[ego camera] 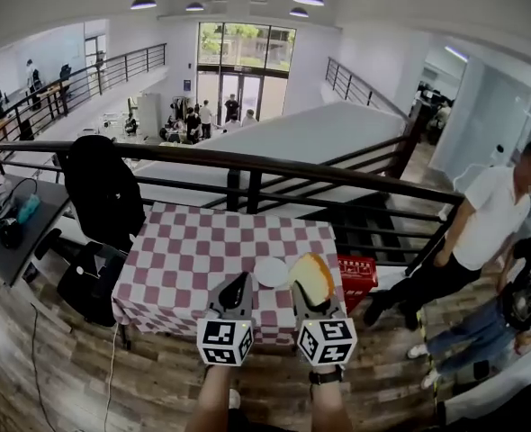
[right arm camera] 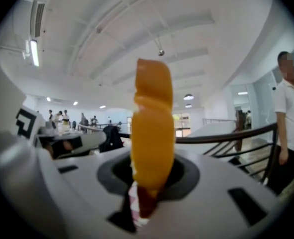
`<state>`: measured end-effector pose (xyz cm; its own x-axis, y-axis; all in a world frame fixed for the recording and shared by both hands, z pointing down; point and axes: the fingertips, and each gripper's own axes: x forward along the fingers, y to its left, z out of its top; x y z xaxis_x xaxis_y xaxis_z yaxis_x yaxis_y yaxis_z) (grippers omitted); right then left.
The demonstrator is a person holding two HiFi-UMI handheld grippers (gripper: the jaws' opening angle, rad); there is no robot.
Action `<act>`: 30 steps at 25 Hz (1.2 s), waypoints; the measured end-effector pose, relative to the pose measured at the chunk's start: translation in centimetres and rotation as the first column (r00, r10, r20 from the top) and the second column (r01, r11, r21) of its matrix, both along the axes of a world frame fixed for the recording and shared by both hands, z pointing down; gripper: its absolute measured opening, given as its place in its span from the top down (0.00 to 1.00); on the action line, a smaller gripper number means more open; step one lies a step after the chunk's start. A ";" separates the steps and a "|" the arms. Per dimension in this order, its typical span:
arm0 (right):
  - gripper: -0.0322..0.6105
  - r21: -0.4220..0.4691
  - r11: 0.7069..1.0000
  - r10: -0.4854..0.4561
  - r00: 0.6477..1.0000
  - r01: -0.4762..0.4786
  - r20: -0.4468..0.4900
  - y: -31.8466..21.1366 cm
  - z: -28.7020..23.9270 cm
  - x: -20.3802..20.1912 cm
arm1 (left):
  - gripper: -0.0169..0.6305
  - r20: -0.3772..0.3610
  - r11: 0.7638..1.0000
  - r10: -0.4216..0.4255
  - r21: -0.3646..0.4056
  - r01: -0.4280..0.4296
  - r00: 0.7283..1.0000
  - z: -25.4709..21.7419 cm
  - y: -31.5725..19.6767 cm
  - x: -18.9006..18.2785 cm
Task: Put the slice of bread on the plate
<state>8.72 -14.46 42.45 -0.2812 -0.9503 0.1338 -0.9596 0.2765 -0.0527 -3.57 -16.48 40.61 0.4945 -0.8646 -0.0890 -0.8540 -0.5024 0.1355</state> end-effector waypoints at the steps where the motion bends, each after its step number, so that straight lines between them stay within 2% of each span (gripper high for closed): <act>1: 0.80 -0.021 1.000 0.013 1.000 -0.013 -0.003 -1.6 0.8 0.1 | 0.95 0.001 1.000 0.017 -0.006 -0.017 1.000 0.4 -1.2 -0.1; 4: 0.80 -0.133 0.989 0.072 0.997 -0.072 -0.004 -5.7 5.0 0.4 | 0.95 -0.005 0.994 0.070 -0.082 -0.070 0.998 3.5 -5.0 -0.6; 6: 0.80 -0.238 0.967 0.097 0.995 -0.091 0.013 -7.0 8.7 0.1 | 0.95 0.004 0.984 0.109 -0.143 -0.107 0.994 6.8 -6.5 -1.0; 9: 0.80 -0.382 0.920 0.099 0.995 -0.087 0.011 -9.0 14.9 -0.4 | 0.95 0.004 0.968 0.165 -0.195 -0.161 0.986 10.4 -8.8 -1.1; 13: 0.80 -0.527 0.848 0.059 0.998 -0.048 0.005 -10.0 23.1 -1.0 | 0.95 0.038 0.957 0.195 -0.227 -0.181 0.980 13.5 -11.6 -0.3; 15: 0.80 -0.577 0.817 0.036 0.999 -0.021 0.014 -10.5 26.1 -1.3 | 0.95 0.065 0.952 0.207 -0.241 -0.186 0.976 15.0 -12.7 0.3; 17: 0.80 -0.621 0.784 0.018 0.999 0.007 0.033 -11.4 28.4 -1.5 | 0.95 0.075 0.939 0.202 -0.298 -0.172 0.976 17.3 -14.5 0.7; 20: 0.80 -0.690 0.718 -0.063 0.996 0.088 0.061 -12.1 31.7 -3.2 | 0.95 0.064 0.899 0.174 -0.418 -0.132 0.983 21.8 -16.5 0.4; 22: 0.80 -0.724 0.678 -0.100 0.992 0.127 0.080 -12.8 33.6 -4.0 | 0.95 0.085 0.878 0.181 -0.464 -0.122 0.980 24.2 -17.2 0.4; 25: 0.80 -0.767 0.624 -0.086 0.988 0.153 0.128 -14.3 35.5 -3.8 | 0.95 0.116 0.857 0.204 -0.501 -0.120 0.972 26.5 -18.0 1.4; 30: 0.80 -0.808 0.558 -0.081 0.982 0.189 0.173 -17.4 37.7 -3.3 | 0.95 0.131 0.832 0.198 -0.546 -0.095 0.971 28.5 -20.9 2.4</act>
